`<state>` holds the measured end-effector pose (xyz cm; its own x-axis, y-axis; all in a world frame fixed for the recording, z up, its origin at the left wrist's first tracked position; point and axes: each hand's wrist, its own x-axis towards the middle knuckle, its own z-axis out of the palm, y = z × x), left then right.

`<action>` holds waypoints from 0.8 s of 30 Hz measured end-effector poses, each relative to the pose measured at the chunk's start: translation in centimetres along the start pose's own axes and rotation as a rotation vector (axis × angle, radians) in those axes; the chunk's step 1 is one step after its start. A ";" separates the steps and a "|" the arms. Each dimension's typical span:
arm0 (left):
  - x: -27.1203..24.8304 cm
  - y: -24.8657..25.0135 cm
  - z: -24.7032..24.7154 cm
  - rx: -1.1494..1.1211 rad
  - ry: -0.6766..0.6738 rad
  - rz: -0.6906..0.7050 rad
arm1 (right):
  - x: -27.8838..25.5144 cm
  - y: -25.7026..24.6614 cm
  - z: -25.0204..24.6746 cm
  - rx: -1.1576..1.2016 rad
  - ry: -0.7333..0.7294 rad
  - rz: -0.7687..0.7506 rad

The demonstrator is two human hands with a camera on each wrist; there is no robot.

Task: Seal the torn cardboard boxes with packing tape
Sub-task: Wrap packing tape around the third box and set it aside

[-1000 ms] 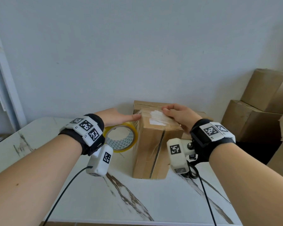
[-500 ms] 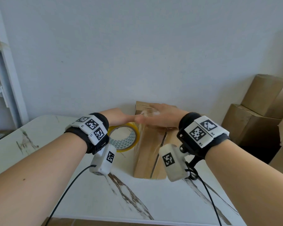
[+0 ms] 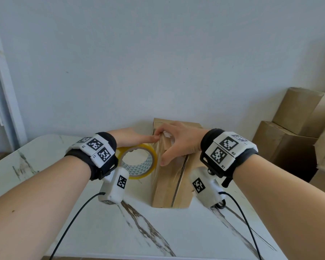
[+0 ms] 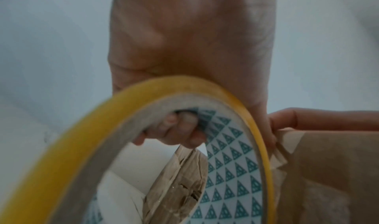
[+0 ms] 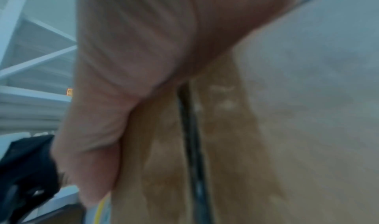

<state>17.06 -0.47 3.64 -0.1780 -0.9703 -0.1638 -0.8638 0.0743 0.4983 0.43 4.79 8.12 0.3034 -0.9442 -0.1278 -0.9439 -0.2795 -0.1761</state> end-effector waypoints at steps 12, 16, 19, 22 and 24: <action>-1.0 -3.2 -3.5 -0.646 0.069 0.054 | 0.1 0.2 1.4 0.151 0.214 -0.035; -0.7 -3.3 -3.4 -0.712 0.111 0.056 | 0.0 0.5 0.7 0.374 0.311 -0.027; -0.6 -2.0 -3.8 -0.863 0.194 0.107 | 0.2 0.6 0.3 0.554 0.420 -0.062; -0.6 -1.4 -4.4 -0.854 0.148 0.127 | 0.5 1.4 1.5 0.607 0.467 -0.055; -0.6 -1.4 -4.0 -0.772 0.105 0.126 | 0.5 2.2 2.3 0.660 0.458 -0.027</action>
<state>20.24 -0.93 6.44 -0.1738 -0.9848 -0.0047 -0.2620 0.0416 0.9642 -1.20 4.14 5.42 0.1057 -0.9562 0.2728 -0.6214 -0.2777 -0.7326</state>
